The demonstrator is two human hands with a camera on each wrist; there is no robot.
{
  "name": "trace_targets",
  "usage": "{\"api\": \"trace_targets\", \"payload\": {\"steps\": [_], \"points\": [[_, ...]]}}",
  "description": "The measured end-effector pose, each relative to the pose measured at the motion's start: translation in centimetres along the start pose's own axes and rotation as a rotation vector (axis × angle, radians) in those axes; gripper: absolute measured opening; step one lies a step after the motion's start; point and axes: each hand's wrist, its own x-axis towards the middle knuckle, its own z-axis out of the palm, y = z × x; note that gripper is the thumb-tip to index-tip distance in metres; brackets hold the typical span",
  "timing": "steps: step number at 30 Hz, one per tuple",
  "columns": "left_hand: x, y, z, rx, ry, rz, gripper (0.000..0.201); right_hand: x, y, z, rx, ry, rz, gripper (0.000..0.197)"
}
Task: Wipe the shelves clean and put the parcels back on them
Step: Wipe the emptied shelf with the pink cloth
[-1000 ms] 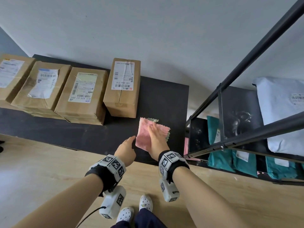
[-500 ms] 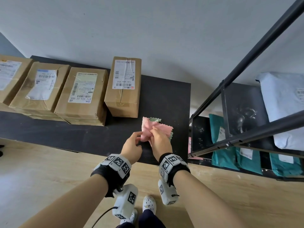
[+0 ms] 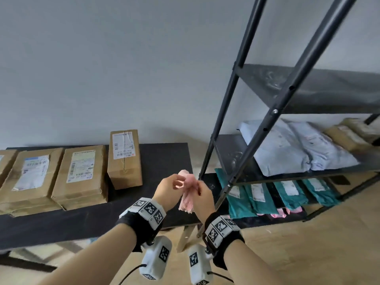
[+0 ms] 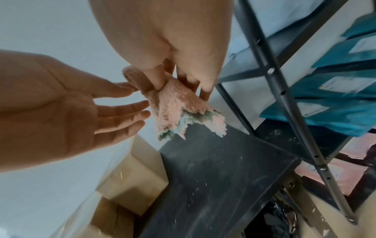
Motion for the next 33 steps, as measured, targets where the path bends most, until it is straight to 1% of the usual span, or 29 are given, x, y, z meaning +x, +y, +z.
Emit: {"api": "trace_targets", "payload": {"steps": [2, 5, 7, 9, 11, 14, 18, 20, 23, 26, 30, 33], "points": [[-0.5, 2.9, 1.1, 0.023, -0.055, 0.103, 0.007, -1.2, -1.0, -2.3, 0.015, 0.091, 0.009, 0.015], [-1.0, 7.4, 3.3, 0.06, -0.131, 0.239, 0.005, -3.2, -2.9, -6.7, 0.072, 0.22, -0.009, 0.015], [-1.3, 10.4, 5.1, 0.113, -0.175, 0.298, 0.01, -4.3, -4.1, -10.0, 0.098, 0.309, -0.019, 0.015], [-1.8, 13.2, 7.0, 0.192, -0.197, 0.351, 0.021, -5.1, -5.1, -13.6, 0.113, 0.388, -0.024, 0.015], [-2.4, 15.7, 8.8, 0.262, -0.188, 0.431, 0.027, -5.9, -5.8, -17.4, 0.096, 0.463, -0.074, 0.015], [-2.9, 19.3, 11.1, 0.347, -0.182, 0.519, 0.029, -7.0, -7.4, -23.2, 0.046, 0.545, -0.162, 0.015], [-3.3, 24.6, 14.2, 0.466, -0.132, 0.544, 0.034, -7.2, -9.3, -30.6, -0.023, 0.54, -0.209, 0.016], [-2.9, 26.5, 15.0, 0.519, -0.089, 0.537, 0.033, -6.5, -10.2, -33.2, -0.035, 0.535, -0.227, 0.016], [-2.2, 29.6, 17.6, 0.541, 0.012, 0.485, 0.032, -5.5, -10.8, -38.1, -0.064, 0.474, -0.275, 0.013], [-1.6, 32.1, 20.2, 0.533, 0.114, 0.438, 0.031, -4.1, -11.2, -42.5, -0.208, 0.427, -0.352, 0.01], [-0.8, 34.3, 22.2, 0.548, 0.211, 0.407, 0.033, -1.9, -13.4, -47.0, -0.294, 0.373, -0.411, 0.013], [0.1, 35.4, 21.9, 0.586, 0.285, 0.412, 0.034, 0.6, -15.7, -49.3, -0.306, 0.366, -0.442, 0.013]]}}
